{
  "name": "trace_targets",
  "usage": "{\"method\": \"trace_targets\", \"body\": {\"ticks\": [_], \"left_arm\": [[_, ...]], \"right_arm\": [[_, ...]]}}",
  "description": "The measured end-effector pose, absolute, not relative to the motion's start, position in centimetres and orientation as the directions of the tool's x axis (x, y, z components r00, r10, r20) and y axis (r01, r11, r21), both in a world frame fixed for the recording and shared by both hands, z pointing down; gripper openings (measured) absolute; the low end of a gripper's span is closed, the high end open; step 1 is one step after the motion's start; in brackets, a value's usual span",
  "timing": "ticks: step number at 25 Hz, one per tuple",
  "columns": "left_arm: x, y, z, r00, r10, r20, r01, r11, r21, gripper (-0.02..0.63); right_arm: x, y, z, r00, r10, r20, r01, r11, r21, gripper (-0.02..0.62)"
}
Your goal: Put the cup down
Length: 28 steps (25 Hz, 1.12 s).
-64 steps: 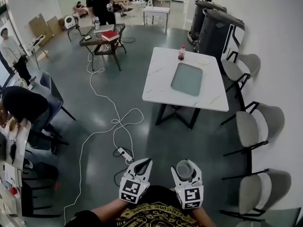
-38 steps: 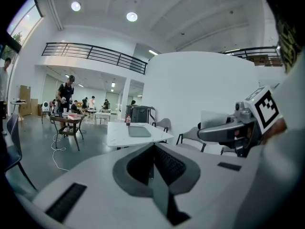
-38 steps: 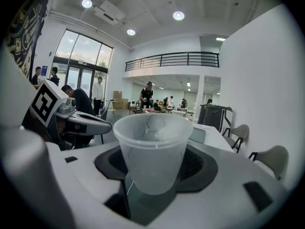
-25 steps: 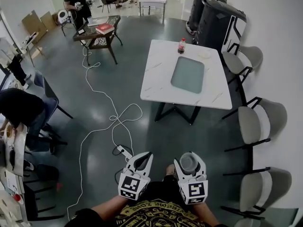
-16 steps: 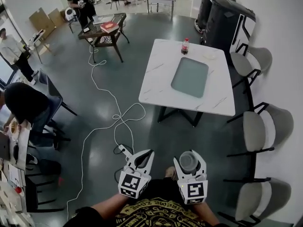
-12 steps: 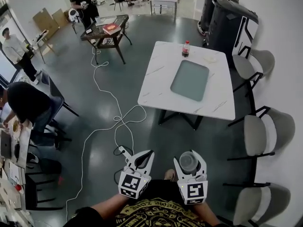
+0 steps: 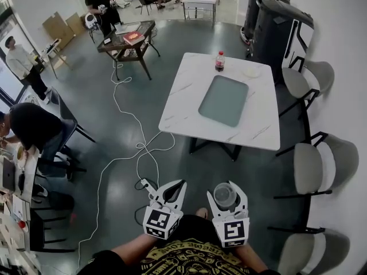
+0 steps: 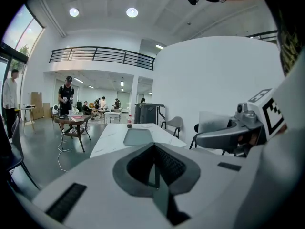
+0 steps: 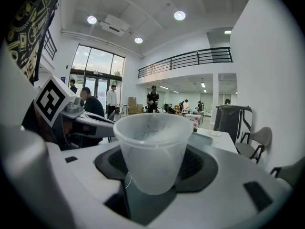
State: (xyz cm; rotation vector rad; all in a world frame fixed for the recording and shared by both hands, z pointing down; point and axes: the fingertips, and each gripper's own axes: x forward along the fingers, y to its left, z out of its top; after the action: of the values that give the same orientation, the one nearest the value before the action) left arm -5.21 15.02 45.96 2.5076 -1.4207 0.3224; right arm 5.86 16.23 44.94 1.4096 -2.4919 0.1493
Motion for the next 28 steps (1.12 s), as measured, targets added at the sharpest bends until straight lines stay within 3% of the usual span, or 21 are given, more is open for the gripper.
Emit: {"method": "trace_targets", "body": {"ticks": [28], "left_arm": [[0.0,5.7,48.0,0.575,-0.741,0.346,-0.809,-0.579,0.104,0.008]], "right_arm": [[10.7,8.3,48.0,-0.408,-0.845,0.345,-0.897,0.441,0.019,0.264]]}}
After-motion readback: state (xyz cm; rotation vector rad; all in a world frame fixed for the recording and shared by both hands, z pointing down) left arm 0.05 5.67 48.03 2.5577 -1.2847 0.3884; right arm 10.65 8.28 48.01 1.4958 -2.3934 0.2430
